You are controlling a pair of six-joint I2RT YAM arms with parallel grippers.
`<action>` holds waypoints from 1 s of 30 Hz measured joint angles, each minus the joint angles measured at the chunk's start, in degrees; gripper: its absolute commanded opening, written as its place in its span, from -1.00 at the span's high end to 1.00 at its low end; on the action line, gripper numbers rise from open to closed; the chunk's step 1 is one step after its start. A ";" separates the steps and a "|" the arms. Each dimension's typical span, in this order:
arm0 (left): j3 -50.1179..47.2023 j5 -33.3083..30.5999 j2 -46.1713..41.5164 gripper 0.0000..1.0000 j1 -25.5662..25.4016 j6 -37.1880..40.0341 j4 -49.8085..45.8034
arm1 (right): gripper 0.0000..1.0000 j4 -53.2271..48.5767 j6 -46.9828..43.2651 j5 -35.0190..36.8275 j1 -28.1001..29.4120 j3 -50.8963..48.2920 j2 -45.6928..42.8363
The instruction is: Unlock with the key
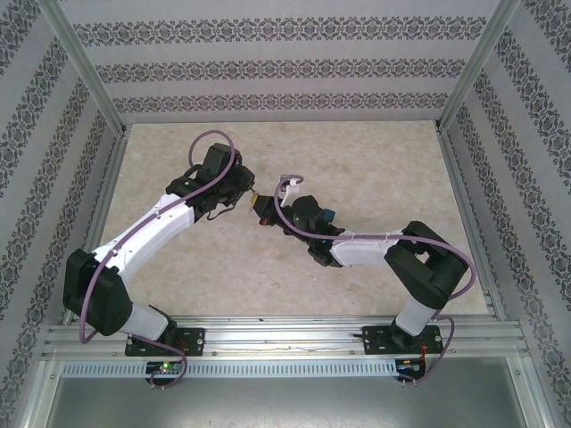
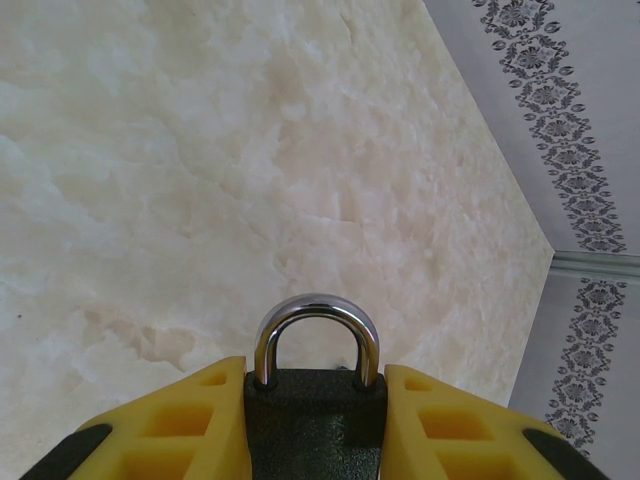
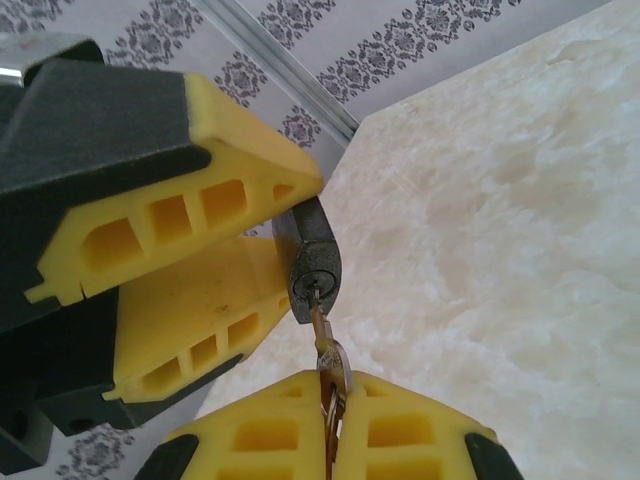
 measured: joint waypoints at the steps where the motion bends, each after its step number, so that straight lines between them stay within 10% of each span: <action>1: 0.00 0.02 0.00 0.39 0.00 0.00 -0.04 | 1.00 -0.90 -1.33 0.55 0.28 0.15 -0.33; 30: 0.17 0.24 0.68 0.42 0.09 -0.87 0.00 | 1.00 -4.00 2.27 7.15 2.36 1.86 -0.11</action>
